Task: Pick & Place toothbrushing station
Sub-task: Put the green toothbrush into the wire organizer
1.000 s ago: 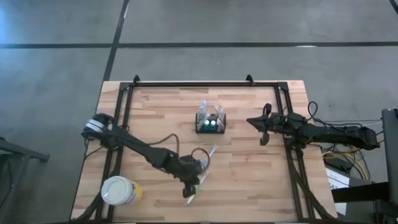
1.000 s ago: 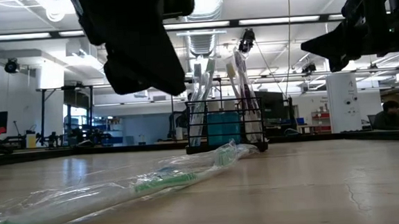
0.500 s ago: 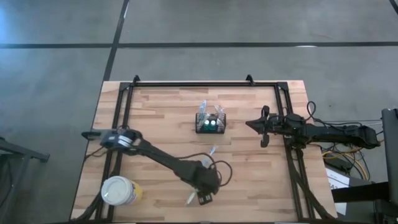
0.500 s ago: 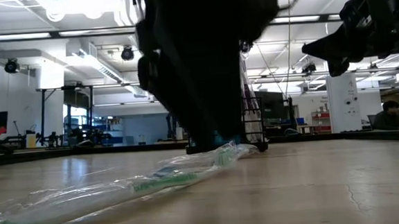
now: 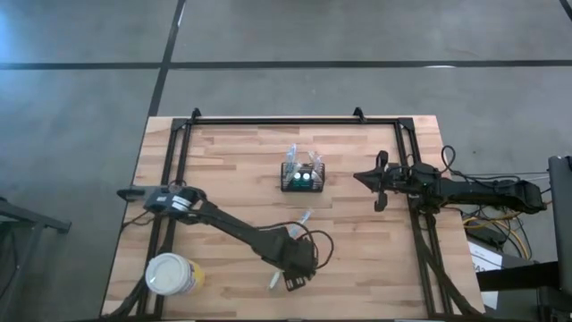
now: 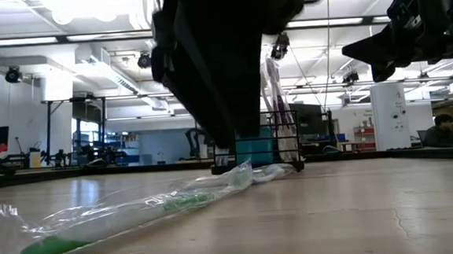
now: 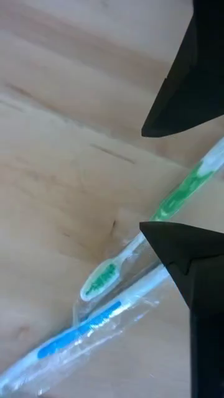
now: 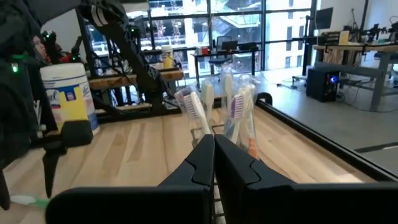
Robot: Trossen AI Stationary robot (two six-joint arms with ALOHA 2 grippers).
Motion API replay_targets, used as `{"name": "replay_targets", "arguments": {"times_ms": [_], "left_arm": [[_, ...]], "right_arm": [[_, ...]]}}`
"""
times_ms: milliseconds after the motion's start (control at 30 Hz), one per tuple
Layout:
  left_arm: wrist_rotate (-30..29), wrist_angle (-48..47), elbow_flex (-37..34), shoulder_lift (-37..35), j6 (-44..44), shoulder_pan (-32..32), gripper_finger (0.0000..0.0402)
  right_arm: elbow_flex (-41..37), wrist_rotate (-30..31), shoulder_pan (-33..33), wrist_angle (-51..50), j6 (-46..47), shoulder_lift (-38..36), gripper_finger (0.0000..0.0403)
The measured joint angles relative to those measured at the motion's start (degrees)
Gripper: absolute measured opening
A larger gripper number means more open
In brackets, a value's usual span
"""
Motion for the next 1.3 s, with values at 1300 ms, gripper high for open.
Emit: {"name": "replay_targets", "arguments": {"times_ms": [1300], "left_arm": [[0.6,2.1,-9.0,-0.5,20.2,0.2,0.0221]], "right_arm": [[0.0,0.0,0.0,-0.2,0.9,0.1,0.0008]]}}
